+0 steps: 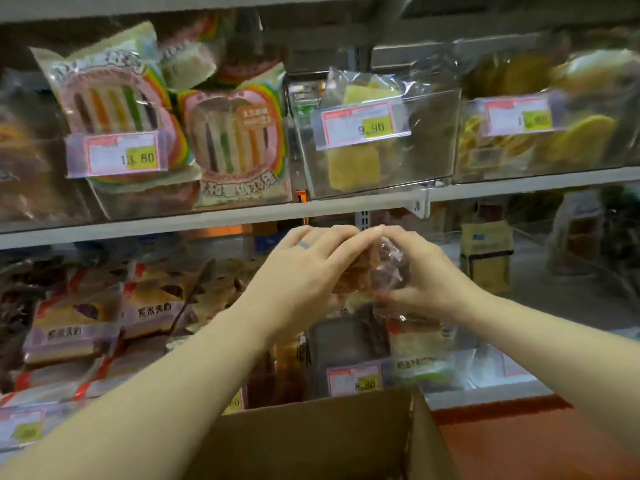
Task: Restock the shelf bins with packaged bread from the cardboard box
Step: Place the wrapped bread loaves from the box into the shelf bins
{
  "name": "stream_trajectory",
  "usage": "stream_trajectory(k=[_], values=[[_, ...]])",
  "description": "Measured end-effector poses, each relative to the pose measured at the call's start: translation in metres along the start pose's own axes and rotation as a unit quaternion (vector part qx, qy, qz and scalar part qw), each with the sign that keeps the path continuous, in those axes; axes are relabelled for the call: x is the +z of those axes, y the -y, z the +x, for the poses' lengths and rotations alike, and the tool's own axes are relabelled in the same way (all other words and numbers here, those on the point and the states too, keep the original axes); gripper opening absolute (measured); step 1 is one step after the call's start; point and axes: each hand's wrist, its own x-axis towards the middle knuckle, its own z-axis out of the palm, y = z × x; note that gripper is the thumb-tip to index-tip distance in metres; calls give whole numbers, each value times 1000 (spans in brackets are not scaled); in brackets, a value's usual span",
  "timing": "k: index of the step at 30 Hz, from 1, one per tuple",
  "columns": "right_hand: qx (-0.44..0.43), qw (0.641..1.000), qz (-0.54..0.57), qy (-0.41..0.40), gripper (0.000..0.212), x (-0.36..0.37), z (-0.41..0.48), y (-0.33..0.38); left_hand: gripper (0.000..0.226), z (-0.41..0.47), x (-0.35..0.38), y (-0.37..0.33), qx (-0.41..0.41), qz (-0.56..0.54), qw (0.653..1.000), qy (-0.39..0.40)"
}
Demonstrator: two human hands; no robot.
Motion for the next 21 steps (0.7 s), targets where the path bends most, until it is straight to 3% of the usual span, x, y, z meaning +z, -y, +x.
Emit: stream_trajectory(k=[6, 10, 15, 17, 21], values=[[-47, 994, -39, -94, 65, 12, 1, -38, 78, 13, 32, 17, 33, 20, 999, -22], [7, 990, -107, -88, 60, 27, 9, -50, 71, 6, 58, 29, -44, 54, 997, -17], [67, 990, -108, -64, 61, 40, 36, -62, 86, 11, 85, 41, -123, 91, 988, -22], [77, 988, -129, -36, 63, 46, 46, -72, 89, 11, 98, 45, -150, 113, 982, -2], [116, 986, -120, 10, 62, 54, 51, -95, 84, 9, 118, 49, -246, 68, 960, 112]])
